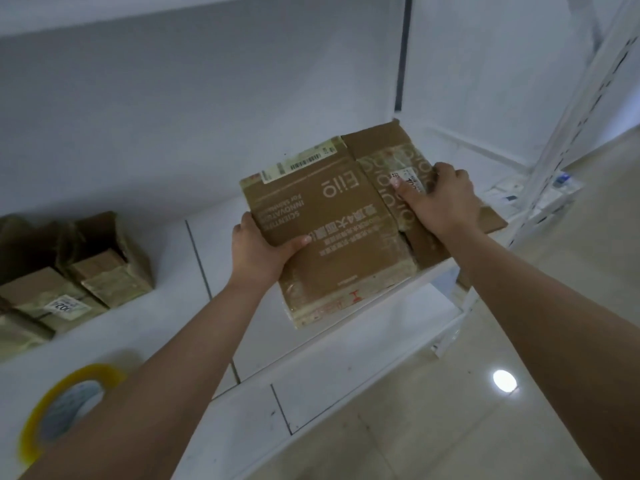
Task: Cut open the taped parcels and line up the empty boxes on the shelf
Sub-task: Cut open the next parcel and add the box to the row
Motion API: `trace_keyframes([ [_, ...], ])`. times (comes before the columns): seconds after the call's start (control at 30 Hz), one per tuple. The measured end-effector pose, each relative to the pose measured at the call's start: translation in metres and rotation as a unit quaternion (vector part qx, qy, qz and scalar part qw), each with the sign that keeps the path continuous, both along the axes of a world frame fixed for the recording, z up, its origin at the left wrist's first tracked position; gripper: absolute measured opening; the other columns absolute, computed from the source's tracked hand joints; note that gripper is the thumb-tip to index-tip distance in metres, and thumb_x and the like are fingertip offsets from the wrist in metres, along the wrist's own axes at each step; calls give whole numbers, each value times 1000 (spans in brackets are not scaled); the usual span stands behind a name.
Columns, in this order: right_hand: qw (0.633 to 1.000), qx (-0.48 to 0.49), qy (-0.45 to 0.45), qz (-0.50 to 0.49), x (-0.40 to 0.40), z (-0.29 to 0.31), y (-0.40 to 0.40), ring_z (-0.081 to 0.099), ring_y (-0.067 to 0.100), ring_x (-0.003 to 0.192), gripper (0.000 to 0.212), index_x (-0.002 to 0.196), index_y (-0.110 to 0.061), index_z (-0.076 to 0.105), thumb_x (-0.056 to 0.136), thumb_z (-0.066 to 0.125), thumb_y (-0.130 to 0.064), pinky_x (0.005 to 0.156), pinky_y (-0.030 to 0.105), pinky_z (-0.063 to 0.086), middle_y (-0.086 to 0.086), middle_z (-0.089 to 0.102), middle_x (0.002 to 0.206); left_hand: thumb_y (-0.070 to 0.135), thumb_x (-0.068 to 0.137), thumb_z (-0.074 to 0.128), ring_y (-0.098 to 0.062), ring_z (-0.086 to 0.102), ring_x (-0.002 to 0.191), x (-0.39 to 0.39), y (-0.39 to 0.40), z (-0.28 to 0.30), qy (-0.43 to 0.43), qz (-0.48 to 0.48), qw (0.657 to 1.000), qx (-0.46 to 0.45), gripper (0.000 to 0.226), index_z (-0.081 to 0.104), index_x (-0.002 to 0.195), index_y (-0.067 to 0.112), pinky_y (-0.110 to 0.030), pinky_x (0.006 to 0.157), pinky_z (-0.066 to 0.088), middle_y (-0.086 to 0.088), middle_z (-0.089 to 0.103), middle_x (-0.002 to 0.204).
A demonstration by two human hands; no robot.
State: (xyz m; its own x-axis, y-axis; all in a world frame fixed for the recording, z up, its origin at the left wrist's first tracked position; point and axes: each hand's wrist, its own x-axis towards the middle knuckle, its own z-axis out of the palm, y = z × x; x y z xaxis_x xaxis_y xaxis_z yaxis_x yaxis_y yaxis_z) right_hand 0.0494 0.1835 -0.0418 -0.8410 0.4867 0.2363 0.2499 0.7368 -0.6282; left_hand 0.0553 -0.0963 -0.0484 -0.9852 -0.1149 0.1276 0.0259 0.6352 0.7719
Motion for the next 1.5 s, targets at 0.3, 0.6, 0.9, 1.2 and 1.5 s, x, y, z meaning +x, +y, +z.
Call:
trace_keyframes([
  [0.3,1000,10,11,-17,52,2,-109,48,40,124,91,139,-7,44,80,50,-77,96,47,42,22,45,137,51,77,76,-26,62,104,30,-114,-9,69,-15,996,50,68,47,130,19,-48,87,55,-2,56,123],
  [0.6,999,-41,34,10,106,-17,-309,51,39,118,81,133,-4,45,86,48,-70,90,44,44,19,46,133,35,89,69,-10,60,109,88,-303,3,112,-3,992,58,64,40,144,18,-18,89,50,6,61,126],
  [0.9,993,-47,65,86,145,4,-434,53,36,116,73,133,-6,43,91,44,-66,82,38,41,16,47,130,36,93,64,-11,64,108,155,-433,11,119,60,984,119,54,44,141,21,-26,89,54,7,66,120],
  [1.2,978,-131,71,144,195,-5,-512,52,29,114,65,133,-7,47,95,45,-60,86,36,42,13,48,127,27,96,60,-9,63,100,223,-497,6,103,103,978,152,27,57,123,25,-30,88,53,10,66,108],
  [1.5,950,-238,89,179,213,1,-598,57,19,116,88,130,-16,50,78,34,-85,100,48,47,5,56,127,29,96,60,-17,63,107,231,-570,8,117,72,971,193,39,52,135,28,-40,95,53,2,66,117],
])
